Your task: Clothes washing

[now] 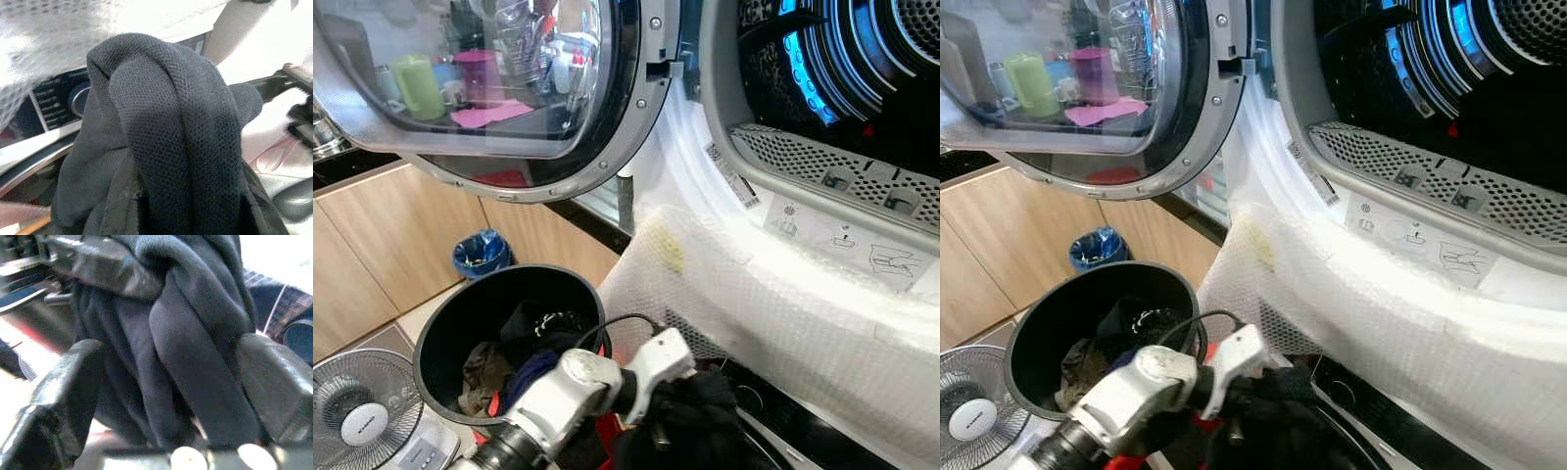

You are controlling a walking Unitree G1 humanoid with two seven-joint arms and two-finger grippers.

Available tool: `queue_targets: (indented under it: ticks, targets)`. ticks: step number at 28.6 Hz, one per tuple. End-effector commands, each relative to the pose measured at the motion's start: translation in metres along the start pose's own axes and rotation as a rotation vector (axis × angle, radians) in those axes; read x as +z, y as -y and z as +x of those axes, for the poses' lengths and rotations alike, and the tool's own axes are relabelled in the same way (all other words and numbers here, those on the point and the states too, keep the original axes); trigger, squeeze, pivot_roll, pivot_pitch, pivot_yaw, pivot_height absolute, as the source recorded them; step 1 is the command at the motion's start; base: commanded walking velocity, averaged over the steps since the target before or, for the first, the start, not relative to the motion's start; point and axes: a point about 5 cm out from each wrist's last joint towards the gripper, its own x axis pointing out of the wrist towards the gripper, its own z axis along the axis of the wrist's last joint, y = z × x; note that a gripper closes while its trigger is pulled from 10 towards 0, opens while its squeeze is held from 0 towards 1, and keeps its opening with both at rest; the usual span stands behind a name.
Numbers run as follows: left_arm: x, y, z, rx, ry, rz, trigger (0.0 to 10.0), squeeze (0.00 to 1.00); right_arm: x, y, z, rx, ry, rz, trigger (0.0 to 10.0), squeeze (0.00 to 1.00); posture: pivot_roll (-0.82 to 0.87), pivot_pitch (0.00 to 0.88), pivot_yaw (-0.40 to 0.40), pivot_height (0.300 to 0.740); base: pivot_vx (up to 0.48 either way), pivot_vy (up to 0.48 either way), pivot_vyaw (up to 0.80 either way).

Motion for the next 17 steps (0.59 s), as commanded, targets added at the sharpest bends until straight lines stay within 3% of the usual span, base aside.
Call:
queue_targets:
  ticks: [1,2,3,4,9,17]
  targets:
    - [0.000,0.002,0.002,-0.003,0.001,0.004,0.0,0.00,-0.010,0.007,-0.005,-0.080,-0.041,0.004,10.0,0.92,0.10,0.105,0.051,0.740,0.000,0.000,0.00]
    - [0.000,0.003,0.004,-0.004,0.005,0.003,0.0,0.00,-0.011,0.007,-0.005,-0.093,-0.038,0.006,10.0,0.09,0.10,0.105,0.051,0.740,0.000,0.000,0.00]
    - [0.001,0.004,0.006,-0.003,0.007,0.003,0.0,0.00,-0.011,0.006,-0.004,-0.101,-0.038,0.005,10.0,0.09,0.10,0.104,0.051,0.740,0.000,0.000,0.00]
    - [0.002,0.005,0.009,0.002,0.016,-0.004,0.0,0.00,-0.012,0.004,-0.003,-0.115,-0.047,0.012,10.0,0.00,0.10,0.104,0.051,0.740,0.000,0.000,0.00]
    - [0.009,0.010,0.014,-0.015,0.042,-0.013,0.0,0.00,-0.022,-0.009,-0.006,-0.048,-0.093,0.040,10.0,0.00,0.09,0.101,0.055,0.740,0.000,0.000,0.00]
    - [0.014,0.019,0.018,-0.062,0.064,-0.035,0.0,0.00,-0.021,-0.005,0.007,-0.169,-0.041,0.091,10.0,0.00,0.08,0.088,0.061,0.740,0.000,0.000,0.00]
